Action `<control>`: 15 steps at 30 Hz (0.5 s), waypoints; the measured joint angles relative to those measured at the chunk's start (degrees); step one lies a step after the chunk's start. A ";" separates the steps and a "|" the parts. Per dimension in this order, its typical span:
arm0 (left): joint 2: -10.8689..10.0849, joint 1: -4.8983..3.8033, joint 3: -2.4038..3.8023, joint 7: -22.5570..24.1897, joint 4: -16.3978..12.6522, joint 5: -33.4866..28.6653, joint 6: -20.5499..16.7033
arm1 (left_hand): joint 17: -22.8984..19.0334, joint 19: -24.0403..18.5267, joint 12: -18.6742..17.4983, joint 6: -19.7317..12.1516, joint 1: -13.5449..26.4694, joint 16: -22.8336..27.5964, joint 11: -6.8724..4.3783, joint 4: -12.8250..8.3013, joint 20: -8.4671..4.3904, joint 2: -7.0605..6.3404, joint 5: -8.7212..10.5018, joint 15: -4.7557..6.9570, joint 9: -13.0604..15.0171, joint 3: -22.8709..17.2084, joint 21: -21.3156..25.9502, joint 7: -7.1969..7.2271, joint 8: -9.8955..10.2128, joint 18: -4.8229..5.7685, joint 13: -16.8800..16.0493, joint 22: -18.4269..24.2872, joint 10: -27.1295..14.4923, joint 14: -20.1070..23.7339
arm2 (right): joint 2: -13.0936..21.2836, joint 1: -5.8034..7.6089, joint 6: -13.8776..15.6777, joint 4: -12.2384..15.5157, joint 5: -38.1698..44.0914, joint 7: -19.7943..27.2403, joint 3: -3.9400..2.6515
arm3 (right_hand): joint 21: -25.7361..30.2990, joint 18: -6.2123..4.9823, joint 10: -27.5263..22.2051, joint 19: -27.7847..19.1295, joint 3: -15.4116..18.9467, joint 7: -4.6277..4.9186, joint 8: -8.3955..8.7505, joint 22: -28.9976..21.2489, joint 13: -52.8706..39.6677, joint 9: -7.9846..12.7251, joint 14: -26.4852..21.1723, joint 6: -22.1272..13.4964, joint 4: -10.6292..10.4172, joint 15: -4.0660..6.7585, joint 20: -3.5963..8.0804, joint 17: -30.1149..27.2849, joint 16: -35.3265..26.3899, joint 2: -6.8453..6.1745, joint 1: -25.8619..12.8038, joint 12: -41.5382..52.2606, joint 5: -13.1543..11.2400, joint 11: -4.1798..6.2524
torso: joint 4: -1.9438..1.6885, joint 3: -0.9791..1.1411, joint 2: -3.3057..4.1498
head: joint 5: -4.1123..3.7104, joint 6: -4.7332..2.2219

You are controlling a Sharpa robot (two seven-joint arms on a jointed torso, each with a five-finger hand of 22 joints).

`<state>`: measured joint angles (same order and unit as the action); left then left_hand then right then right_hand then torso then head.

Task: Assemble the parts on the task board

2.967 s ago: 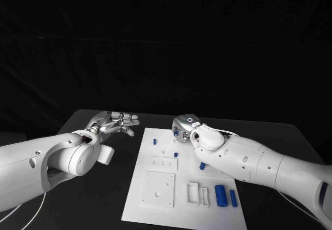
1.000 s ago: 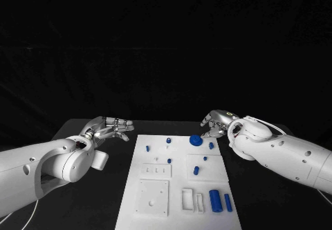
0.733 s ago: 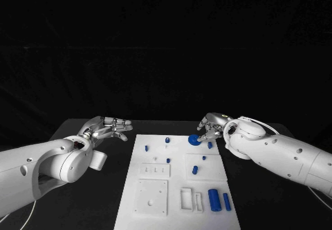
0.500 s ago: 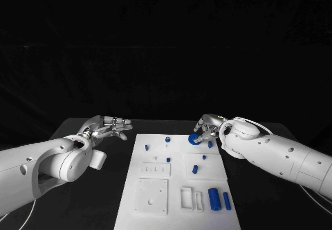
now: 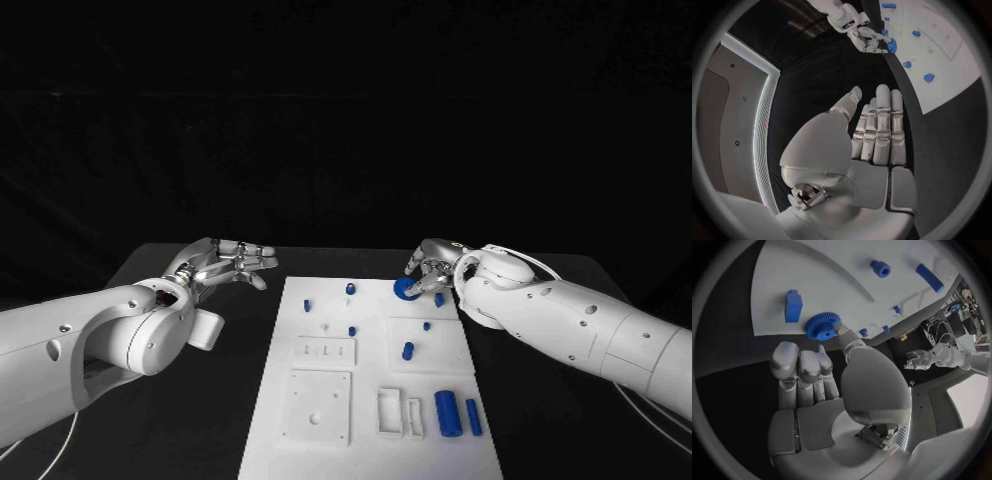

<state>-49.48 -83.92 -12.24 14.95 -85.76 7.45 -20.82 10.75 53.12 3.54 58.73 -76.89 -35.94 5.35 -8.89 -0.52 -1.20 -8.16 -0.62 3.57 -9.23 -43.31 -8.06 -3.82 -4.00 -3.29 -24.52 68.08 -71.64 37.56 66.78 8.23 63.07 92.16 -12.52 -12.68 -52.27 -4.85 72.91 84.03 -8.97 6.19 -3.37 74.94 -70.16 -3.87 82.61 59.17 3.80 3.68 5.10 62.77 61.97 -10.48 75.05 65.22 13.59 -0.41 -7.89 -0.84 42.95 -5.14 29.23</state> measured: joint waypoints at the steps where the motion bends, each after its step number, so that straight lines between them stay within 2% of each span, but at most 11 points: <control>1: 0.01 0.00 0.00 -0.01 0.03 0.01 0.01 | 0.00 0.00 0.00 0.00 0.00 0.00 0.00 0.00 0.00 0.00 0.00 0.00 0.00 0.00 0.00 0.00 0.00 0.00 0.00 0.00 0.00 0.00 | -0.09 -0.01 0.00 -0.22 0.04 0.01 0.00 | -0.22 0.00 0.00 0.00 -0.52 0.00 0.00 0.00 0.00 0.00 0.00 0.00 0.12 0.00 0.00 0.06 0.00 0.00 0.00 0.00 0.00 0.00 | 0.04 0.00 -0.01 | 0.04 0.01; 15: 0.10 0.00 0.00 -0.09 0.10 0.11 0.16 | 0.00 0.00 0.00 0.00 0.00 0.00 0.00 0.00 0.00 0.00 0.00 0.00 0.00 0.00 0.00 0.00 0.00 0.00 0.01 0.08 0.00 0.00 | -1.23 -0.15 -0.19 -2.60 0.41 0.28 0.10 | -0.56 0.02 0.00 0.00 -1.81 0.00 0.00 -0.01 -0.16 0.01 0.00 0.41 0.70 0.00 0.00 0.25 0.00 0.32 -0.32 0.00 0.00 0.00 | 0.10 0.07 -0.08 | 0.55 0.24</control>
<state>-49.38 -83.92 -12.24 14.85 -85.66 7.56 -20.65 10.75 53.12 3.54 58.74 -76.89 -35.94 5.34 -8.89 -0.52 -1.20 -8.16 -0.63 3.57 -9.24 -43.31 -8.06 -3.82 -4.00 -3.29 -24.44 68.08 -71.65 36.33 66.63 8.04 60.47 92.57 -12.23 -12.59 -52.83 -4.83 72.91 84.03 -10.78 6.18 -3.37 74.93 -70.32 -3.86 82.60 59.58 4.51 3.68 5.10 63.02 61.97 -10.16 74.73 65.22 13.59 -0.41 -7.79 -0.77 42.86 -4.58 29.47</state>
